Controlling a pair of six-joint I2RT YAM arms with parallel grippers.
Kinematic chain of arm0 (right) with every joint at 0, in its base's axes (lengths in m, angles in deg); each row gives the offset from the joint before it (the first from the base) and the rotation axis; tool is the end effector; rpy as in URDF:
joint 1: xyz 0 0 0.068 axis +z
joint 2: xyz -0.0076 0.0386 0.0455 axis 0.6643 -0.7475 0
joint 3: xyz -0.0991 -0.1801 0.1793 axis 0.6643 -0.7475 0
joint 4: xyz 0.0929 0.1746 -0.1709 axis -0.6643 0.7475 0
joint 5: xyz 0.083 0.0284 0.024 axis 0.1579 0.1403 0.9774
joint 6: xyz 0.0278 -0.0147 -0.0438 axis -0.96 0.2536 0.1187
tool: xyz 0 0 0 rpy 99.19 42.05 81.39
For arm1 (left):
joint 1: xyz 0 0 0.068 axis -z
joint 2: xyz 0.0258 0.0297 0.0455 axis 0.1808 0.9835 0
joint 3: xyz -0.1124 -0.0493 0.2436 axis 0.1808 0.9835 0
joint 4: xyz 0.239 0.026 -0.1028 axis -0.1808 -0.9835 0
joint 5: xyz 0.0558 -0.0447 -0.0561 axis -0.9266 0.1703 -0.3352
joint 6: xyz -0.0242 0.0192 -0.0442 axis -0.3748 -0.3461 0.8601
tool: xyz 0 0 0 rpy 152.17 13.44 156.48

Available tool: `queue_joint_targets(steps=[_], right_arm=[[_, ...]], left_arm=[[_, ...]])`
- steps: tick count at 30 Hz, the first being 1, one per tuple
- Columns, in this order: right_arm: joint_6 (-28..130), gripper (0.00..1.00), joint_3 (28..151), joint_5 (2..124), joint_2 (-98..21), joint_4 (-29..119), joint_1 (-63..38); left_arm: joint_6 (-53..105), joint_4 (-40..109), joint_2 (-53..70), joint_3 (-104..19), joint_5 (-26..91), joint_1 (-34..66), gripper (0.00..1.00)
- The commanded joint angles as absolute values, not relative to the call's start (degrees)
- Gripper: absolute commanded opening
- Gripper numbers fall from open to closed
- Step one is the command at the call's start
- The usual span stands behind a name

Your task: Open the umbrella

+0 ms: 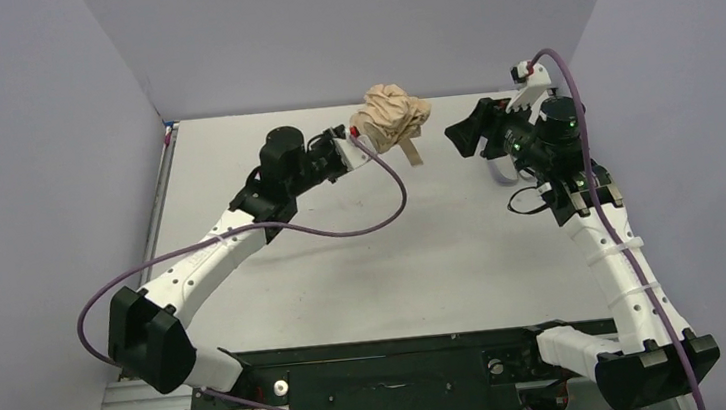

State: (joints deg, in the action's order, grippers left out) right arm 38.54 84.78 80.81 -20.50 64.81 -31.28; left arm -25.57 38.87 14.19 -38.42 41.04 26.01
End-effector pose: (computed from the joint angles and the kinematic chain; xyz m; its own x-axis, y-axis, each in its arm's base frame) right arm 0.2328 0.0578 0.4188 -0.3913 0.2312 -0.8907 -0.4656 0.7852 0.4083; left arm 0.2678 -0.2106 0.3616 0.4308 0.4390 -0.7885 0.6827 0.4129 0.6029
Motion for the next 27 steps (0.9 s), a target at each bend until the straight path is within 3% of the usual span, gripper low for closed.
queue_joint_targets(steps=[1,6,12,23,27], right_arm=[[36.04,0.65,85.17,80.43,-20.18,60.46,-31.74],[35.75,0.66,85.79,80.98,-21.41,58.37,-30.67],[39.37,0.66,83.25,80.06,-22.15,53.17,-22.98],[33.46,0.67,82.7,79.16,-31.82,36.36,-8.86],[26.22,0.75,87.33,79.55,-37.16,35.7,-8.25]], left_arm=[[-12.86,36.03,16.48,-50.32,40.38,21.48,0.0],[22.21,33.01,22.48,-62.02,46.06,15.81,0.0],[51.28,40.24,25.31,-62.34,45.43,11.76,0.0],[76.75,66.91,26.1,-53.47,46.95,10.48,0.0],[78.04,69.59,26.79,-52.88,50.69,10.67,0.0]])
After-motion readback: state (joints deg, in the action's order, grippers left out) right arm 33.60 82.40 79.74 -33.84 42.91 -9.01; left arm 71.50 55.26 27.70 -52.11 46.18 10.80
